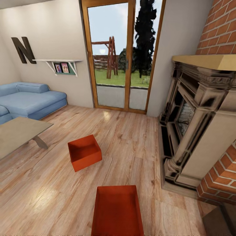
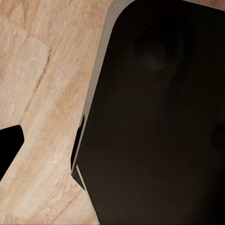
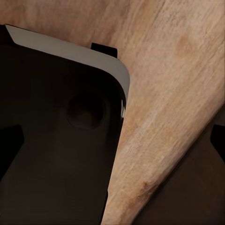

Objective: Move the two storage containers from the living room to the garage. In the garage, place one container on the floor and stack the other container on top of it (either order is fine).

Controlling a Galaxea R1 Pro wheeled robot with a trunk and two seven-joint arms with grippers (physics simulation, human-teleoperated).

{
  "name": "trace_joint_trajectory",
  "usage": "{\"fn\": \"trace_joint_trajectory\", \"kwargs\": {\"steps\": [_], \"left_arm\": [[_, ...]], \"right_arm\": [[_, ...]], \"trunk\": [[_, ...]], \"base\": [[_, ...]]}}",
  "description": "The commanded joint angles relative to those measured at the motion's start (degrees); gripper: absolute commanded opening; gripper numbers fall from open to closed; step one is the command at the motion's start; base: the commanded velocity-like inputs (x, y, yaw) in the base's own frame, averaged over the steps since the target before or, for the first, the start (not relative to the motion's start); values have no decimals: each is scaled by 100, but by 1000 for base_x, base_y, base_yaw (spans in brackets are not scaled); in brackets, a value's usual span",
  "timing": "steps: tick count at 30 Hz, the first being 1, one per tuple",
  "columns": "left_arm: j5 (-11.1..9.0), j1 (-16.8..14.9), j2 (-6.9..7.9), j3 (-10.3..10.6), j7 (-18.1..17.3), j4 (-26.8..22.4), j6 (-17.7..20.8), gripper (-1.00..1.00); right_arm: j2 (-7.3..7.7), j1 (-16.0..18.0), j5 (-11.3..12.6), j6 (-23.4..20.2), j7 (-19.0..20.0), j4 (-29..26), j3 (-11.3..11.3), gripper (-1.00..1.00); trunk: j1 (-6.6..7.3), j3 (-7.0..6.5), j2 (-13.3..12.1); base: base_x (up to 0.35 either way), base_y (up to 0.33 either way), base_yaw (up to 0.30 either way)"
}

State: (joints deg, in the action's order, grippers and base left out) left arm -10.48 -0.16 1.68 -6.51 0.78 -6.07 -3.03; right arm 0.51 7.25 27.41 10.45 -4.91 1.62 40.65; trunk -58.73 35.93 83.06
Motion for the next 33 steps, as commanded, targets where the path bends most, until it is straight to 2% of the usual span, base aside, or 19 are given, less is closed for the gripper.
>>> {"fn": "trace_joint_trajectory", "kwargs": {"steps": [1, 33], "left_arm": [[-19, -2, -1, -26, 1, 1, -13, 100], [-17, -2, -1, -26, 1, 1, -13, 100]], "right_arm": [[-1, 4, 45, 27, -2, 14, 49, 100], [-7, 4, 45, 36, -2, 14, 49, 100]], "trunk": [[0, 14, 2], [0, 309, 2]], "base": [[0, 0, 0], [0, 0, 0]]}}
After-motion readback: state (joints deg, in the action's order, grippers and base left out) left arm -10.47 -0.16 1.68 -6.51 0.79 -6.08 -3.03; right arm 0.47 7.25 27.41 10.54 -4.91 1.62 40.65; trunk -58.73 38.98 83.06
